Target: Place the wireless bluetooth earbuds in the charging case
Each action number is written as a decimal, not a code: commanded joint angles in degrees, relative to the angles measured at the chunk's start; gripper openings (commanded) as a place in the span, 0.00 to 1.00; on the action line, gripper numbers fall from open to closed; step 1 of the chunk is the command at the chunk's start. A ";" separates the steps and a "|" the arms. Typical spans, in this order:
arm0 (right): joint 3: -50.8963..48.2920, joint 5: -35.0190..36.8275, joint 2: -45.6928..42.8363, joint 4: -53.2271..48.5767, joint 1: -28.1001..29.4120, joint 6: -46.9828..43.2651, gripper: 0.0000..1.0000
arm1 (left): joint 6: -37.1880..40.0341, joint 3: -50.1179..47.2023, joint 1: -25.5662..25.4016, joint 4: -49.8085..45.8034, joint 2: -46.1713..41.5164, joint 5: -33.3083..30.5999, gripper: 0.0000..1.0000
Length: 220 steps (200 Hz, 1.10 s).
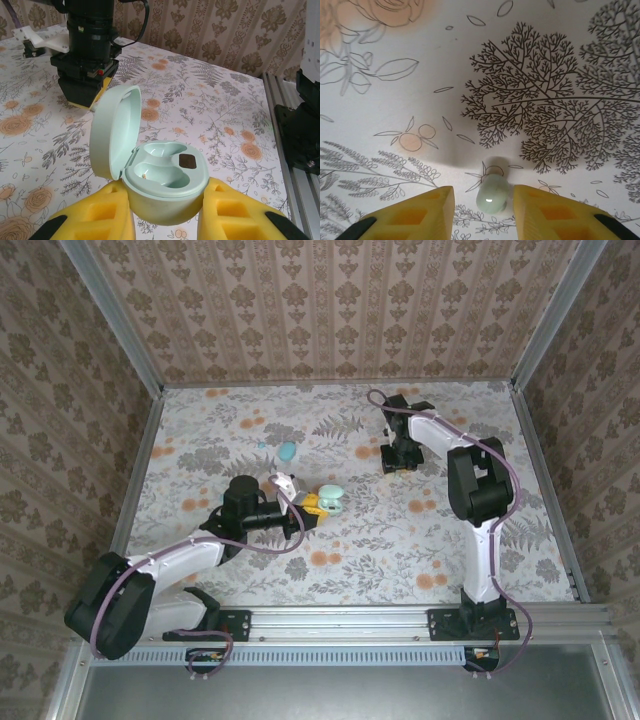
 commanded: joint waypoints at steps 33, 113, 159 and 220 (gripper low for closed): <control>0.90 0.80 2.10 -0.73 -0.10 1.17 0.30 | 0.84 -0.32 -0.35 -0.02 -1.38 0.12 0.00; -10.61 -12.35 -10.93 6.77 -0.94 7.10 0.13 | 0.42 -0.49 -0.44 1.28 -2.04 0.48 0.00; -23.78 -21.89 -32.58 12.50 1.33 16.73 0.12 | -0.07 -2.37 -0.53 6.53 -2.62 -0.29 0.00; -33.99 -21.27 -56.29 24.12 15.51 33.72 0.11 | -0.01 -1.78 -1.17 10.59 -1.35 -0.53 0.00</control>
